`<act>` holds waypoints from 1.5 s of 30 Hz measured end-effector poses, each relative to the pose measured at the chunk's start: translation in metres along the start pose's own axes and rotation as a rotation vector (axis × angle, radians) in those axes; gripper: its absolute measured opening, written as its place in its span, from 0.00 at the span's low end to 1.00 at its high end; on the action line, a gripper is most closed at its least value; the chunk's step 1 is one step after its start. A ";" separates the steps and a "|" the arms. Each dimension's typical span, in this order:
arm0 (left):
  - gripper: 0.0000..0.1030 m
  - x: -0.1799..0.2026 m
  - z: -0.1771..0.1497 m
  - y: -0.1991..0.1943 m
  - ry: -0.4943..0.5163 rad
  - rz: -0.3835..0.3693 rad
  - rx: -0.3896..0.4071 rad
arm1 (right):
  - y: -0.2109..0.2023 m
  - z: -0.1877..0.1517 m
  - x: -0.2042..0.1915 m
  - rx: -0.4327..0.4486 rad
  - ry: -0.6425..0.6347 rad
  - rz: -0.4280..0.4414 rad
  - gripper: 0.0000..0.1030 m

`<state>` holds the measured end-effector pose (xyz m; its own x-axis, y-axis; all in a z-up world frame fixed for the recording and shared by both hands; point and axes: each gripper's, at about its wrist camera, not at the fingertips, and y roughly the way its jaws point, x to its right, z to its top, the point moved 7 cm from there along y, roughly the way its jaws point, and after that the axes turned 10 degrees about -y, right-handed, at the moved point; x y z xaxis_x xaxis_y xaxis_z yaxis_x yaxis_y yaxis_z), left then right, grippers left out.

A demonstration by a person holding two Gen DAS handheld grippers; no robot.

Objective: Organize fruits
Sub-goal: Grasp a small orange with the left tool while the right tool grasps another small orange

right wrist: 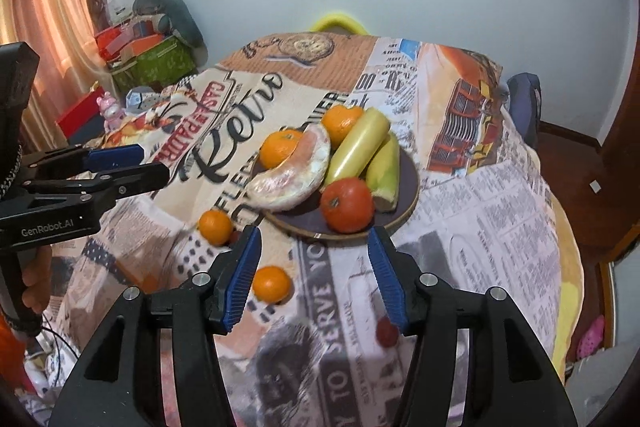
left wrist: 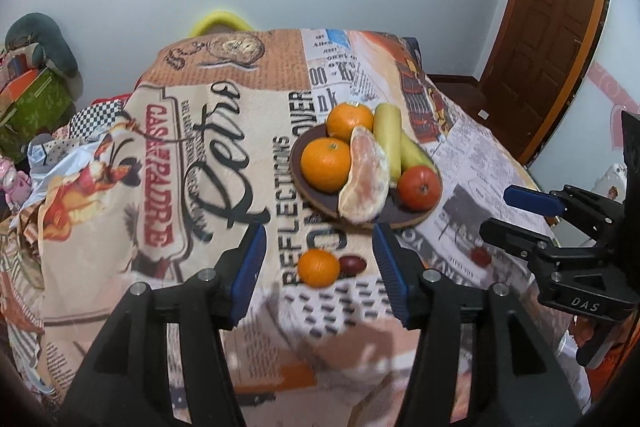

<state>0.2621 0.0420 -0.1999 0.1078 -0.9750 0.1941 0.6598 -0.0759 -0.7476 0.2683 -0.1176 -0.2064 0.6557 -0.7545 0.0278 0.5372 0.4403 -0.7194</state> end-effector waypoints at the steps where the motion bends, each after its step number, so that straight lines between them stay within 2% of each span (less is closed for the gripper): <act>1: 0.55 -0.002 -0.004 -0.001 -0.001 0.001 -0.006 | 0.001 -0.002 -0.002 -0.005 0.000 0.002 0.50; 11: 0.55 -0.022 -0.040 0.012 -0.013 0.025 -0.087 | 0.030 -0.027 -0.024 -0.085 0.009 0.040 0.50; 21: 0.55 -0.028 -0.059 0.040 -0.017 0.029 -0.158 | 0.062 -0.038 -0.030 -0.137 0.036 0.083 0.50; 22: 0.55 -0.029 -0.060 0.042 -0.019 0.029 -0.164 | 0.064 -0.038 -0.031 -0.137 0.035 0.085 0.49; 24: 0.55 -0.029 -0.062 0.049 -0.023 0.026 -0.177 | 0.067 -0.039 -0.032 -0.146 0.030 0.099 0.41; 25: 0.55 -0.029 -0.062 0.052 -0.025 0.023 -0.182 | 0.069 -0.041 -0.033 -0.155 0.029 0.110 0.33; 31: 0.55 -0.025 -0.061 0.067 -0.026 0.009 -0.206 | 0.065 -0.040 -0.029 -0.136 0.042 0.123 0.31; 40: 0.55 -0.020 -0.050 0.083 -0.054 -0.008 -0.200 | 0.049 -0.027 -0.009 -0.084 0.041 0.065 0.31; 45: 0.47 -0.014 -0.045 0.090 -0.056 -0.022 -0.197 | 0.046 -0.023 -0.002 -0.068 0.047 0.056 0.31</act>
<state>0.2866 0.0399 -0.2983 0.1393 -0.9600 0.2428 0.5052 -0.1420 -0.8513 0.2798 -0.1071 -0.2554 0.6568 -0.7527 -0.0451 0.4622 0.4491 -0.7646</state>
